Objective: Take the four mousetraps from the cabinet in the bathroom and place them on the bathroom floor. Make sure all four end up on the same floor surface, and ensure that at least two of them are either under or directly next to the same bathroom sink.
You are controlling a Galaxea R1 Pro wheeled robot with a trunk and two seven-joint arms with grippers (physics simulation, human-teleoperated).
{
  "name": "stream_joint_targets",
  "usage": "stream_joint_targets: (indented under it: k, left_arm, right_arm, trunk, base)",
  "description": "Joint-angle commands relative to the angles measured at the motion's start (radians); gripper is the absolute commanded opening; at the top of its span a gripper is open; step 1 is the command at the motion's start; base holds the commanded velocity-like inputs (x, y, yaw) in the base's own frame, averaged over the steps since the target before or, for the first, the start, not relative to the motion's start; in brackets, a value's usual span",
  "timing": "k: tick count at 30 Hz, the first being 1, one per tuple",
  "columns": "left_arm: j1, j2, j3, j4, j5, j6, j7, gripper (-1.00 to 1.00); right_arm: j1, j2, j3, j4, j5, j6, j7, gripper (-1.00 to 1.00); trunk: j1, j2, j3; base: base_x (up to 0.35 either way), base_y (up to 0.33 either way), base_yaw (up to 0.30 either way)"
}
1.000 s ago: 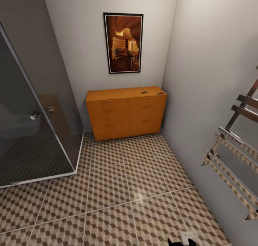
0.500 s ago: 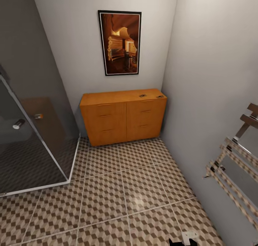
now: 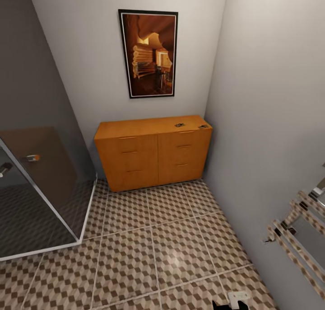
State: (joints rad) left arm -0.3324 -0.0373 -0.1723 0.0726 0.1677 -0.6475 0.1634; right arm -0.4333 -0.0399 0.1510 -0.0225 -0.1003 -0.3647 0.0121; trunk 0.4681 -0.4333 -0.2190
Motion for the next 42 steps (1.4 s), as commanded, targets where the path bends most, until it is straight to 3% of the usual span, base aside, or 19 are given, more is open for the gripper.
stream_joint_targets:
  k: [1, 42]
  left_arm:
    - [-0.002, -0.001, -0.009, 0.004, 0.008, -0.006, 0.002, 1.0]
    - [-0.002, -0.004, -0.009, 0.004, 0.008, -0.006, 0.002, 1.0]
  right_arm:
    - [-0.001, 0.0, 0.008, 0.001, -0.01, -0.003, 0.001, 1.0]
    - [-0.001, 0.003, 0.009, 0.003, -0.011, -0.004, 0.002, 1.0]
  trunk:
    - [0.001, -0.002, -0.002]
    - [0.001, -0.002, -0.002]
  base:
    - [0.323, -0.001, 0.0]
    - [0.31, 0.0, 0.0]
